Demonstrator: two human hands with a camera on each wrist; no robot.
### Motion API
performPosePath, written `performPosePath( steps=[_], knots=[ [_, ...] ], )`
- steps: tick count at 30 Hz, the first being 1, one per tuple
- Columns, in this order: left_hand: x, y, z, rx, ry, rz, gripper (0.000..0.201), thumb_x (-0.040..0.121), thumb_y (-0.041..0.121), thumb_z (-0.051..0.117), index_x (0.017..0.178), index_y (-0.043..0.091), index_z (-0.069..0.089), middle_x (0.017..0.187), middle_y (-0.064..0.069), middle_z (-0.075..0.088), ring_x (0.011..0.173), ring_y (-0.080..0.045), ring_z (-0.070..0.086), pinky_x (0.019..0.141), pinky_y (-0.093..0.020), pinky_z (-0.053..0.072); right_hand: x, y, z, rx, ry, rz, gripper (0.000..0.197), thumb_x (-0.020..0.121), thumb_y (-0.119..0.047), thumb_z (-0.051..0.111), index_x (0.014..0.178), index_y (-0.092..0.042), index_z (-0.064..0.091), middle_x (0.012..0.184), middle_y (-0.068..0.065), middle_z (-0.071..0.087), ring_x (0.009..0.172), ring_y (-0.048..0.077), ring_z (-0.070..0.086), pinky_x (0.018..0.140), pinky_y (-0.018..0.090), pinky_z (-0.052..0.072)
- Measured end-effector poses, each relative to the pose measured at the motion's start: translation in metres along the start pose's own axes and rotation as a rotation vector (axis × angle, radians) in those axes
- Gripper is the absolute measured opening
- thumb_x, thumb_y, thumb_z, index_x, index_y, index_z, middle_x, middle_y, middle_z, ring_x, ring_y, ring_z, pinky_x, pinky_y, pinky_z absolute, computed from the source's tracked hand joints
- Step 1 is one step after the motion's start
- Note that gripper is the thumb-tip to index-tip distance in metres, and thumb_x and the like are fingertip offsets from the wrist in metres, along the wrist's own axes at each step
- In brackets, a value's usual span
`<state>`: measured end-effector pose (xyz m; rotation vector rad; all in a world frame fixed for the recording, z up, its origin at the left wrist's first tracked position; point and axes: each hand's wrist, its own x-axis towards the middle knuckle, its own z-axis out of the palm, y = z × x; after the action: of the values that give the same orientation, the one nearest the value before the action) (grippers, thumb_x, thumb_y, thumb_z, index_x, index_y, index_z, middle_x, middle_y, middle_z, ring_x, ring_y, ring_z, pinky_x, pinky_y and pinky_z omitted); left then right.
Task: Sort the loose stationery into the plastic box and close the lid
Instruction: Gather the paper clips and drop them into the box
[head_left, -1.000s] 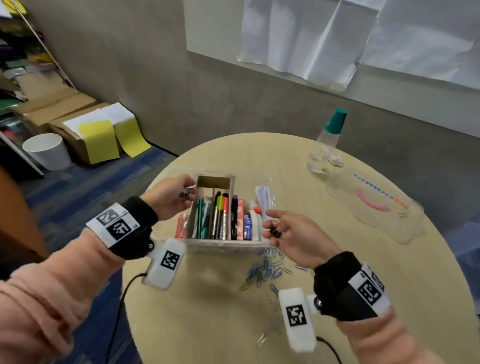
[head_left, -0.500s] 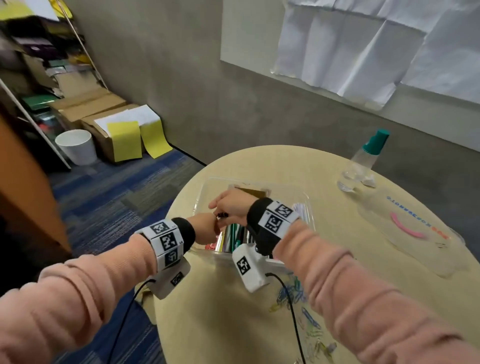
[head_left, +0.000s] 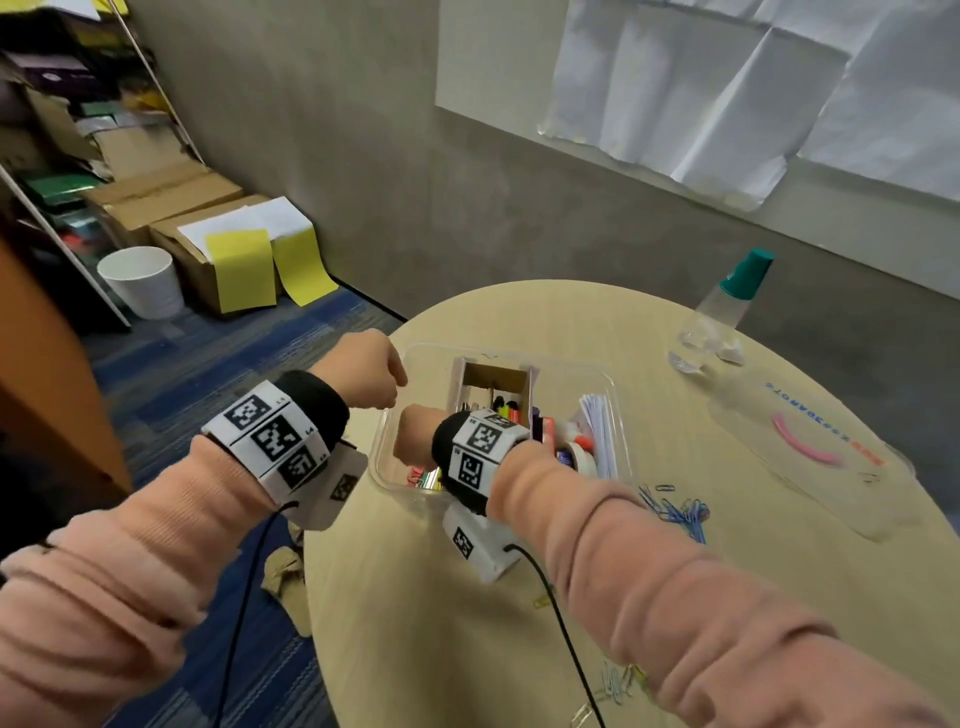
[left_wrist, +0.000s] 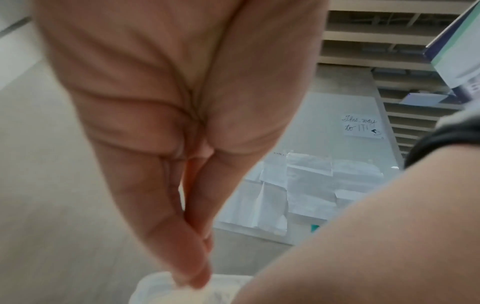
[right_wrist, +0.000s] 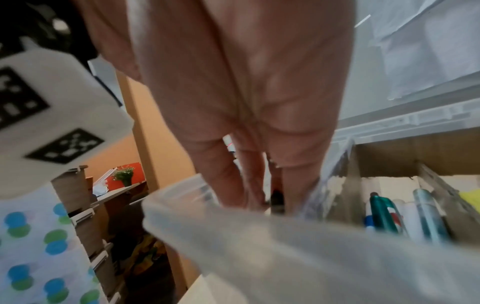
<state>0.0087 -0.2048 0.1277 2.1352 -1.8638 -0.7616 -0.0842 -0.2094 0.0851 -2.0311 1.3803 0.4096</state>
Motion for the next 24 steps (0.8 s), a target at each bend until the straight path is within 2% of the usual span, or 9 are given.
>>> performPosePath(
  steps=[3, 6, 8, 9, 12, 14, 16, 19, 24],
  knots=[
    [-0.001, 0.005, 0.007, -0.096, 0.065, 0.020, 0.022, 0.085, -0.003, 0.053, 0.096, 0.008, 0.068, 0.084, -0.009, 0.068, 0.079, -0.018, 0.064, 0.075, -0.027, 0.052, -0.014, -0.010, -0.001, -0.252, -0.040, -0.036, 0.018, 0.097, -0.009, 0.038, 0.101, -0.007, 0.055, 0.064, 0.005, 0.031, 0.054, 0.015, 0.031, 0.049, 0.021, 0.028],
    [-0.001, 0.011, 0.020, -0.165, 0.120, 0.065, 0.024, 0.086, 0.000, 0.048, 0.092, 0.013, 0.067, 0.085, -0.008, 0.067, 0.081, -0.018, 0.062, 0.071, -0.024, 0.045, -0.025, -0.001, -0.005, -0.088, 0.041, -0.085, 0.016, 0.097, -0.009, 0.038, 0.085, -0.016, 0.045, 0.066, 0.002, 0.035, 0.056, 0.013, 0.038, 0.046, 0.015, 0.030],
    [0.002, 0.013, 0.028, -0.167, 0.196, 0.079, 0.027, 0.087, 0.003, 0.046, 0.101, 0.015, 0.066, 0.100, -0.007, 0.065, 0.094, -0.020, 0.060, 0.076, -0.025, 0.042, -0.037, 0.011, -0.004, 0.049, 0.152, -0.107, 0.020, 0.095, -0.008, 0.041, 0.080, -0.006, 0.054, 0.077, 0.008, 0.054, 0.077, 0.024, 0.056, 0.060, 0.023, 0.047],
    [0.004, 0.013, 0.031, -0.158, 0.223, 0.074, 0.030, 0.087, 0.005, 0.046, 0.110, 0.015, 0.062, 0.109, -0.008, 0.062, 0.102, -0.023, 0.057, 0.079, -0.026, 0.042, -0.045, 0.019, -0.001, 0.085, 0.209, -0.125, 0.020, 0.094, -0.008, 0.043, 0.092, -0.002, 0.061, 0.092, 0.013, 0.062, 0.092, 0.027, 0.059, 0.076, 0.029, 0.051],
    [0.012, 0.006, 0.038, -0.030, 0.104, -0.027, 0.049, 0.090, 0.015, 0.050, 0.137, 0.010, 0.036, 0.135, -0.016, 0.046, 0.119, -0.032, 0.049, 0.093, -0.036, 0.043, -0.075, 0.054, 0.021, 0.017, 0.360, -0.173, 0.030, 0.092, -0.020, 0.051, 0.119, -0.011, 0.058, 0.124, 0.011, 0.054, 0.119, 0.026, 0.045, 0.104, 0.041, 0.039],
    [0.016, -0.002, 0.039, -0.002, -0.016, -0.127, 0.049, 0.093, 0.015, 0.047, 0.138, 0.005, 0.030, 0.133, -0.019, 0.046, 0.109, -0.034, 0.057, 0.083, -0.039, 0.051, -0.094, 0.080, 0.041, -0.195, 0.435, -0.156, 0.031, 0.090, -0.029, 0.055, 0.118, -0.018, 0.057, 0.127, 0.008, 0.049, 0.123, 0.026, 0.037, 0.109, 0.045, 0.027],
    [0.019, -0.009, 0.038, -0.070, -0.072, -0.186, 0.039, 0.095, 0.007, 0.041, 0.132, 0.001, 0.036, 0.123, -0.020, 0.052, 0.093, -0.034, 0.065, 0.066, -0.036, 0.056, -0.101, 0.101, 0.056, -0.311, 0.506, -0.181, 0.028, 0.091, -0.022, 0.054, 0.118, -0.015, 0.056, 0.119, 0.008, 0.052, 0.114, 0.025, 0.044, 0.099, 0.038, 0.035],
    [0.019, -0.013, 0.038, -0.190, -0.118, -0.236, 0.034, 0.094, 0.002, 0.039, 0.128, 0.000, 0.040, 0.112, -0.023, 0.059, 0.088, -0.034, 0.068, 0.066, -0.038, 0.058, -0.101, 0.114, 0.063, -0.314, 0.567, -0.215, 0.018, 0.092, -0.014, 0.051, 0.110, -0.010, 0.055, 0.101, 0.007, 0.056, 0.092, 0.023, 0.056, 0.068, 0.026, 0.040],
    [0.013, -0.008, 0.042, -0.233, -0.133, -0.201, 0.052, 0.090, -0.001, 0.045, 0.136, 0.014, 0.028, 0.104, -0.019, 0.061, 0.078, -0.030, 0.070, 0.064, -0.041, 0.060, -0.094, 0.130, 0.055, -0.153, 0.654, -0.143, 0.011, 0.090, -0.011, 0.054, 0.101, -0.011, 0.058, 0.103, 0.006, 0.059, 0.092, 0.021, 0.058, 0.077, 0.027, 0.049]
  ],
)
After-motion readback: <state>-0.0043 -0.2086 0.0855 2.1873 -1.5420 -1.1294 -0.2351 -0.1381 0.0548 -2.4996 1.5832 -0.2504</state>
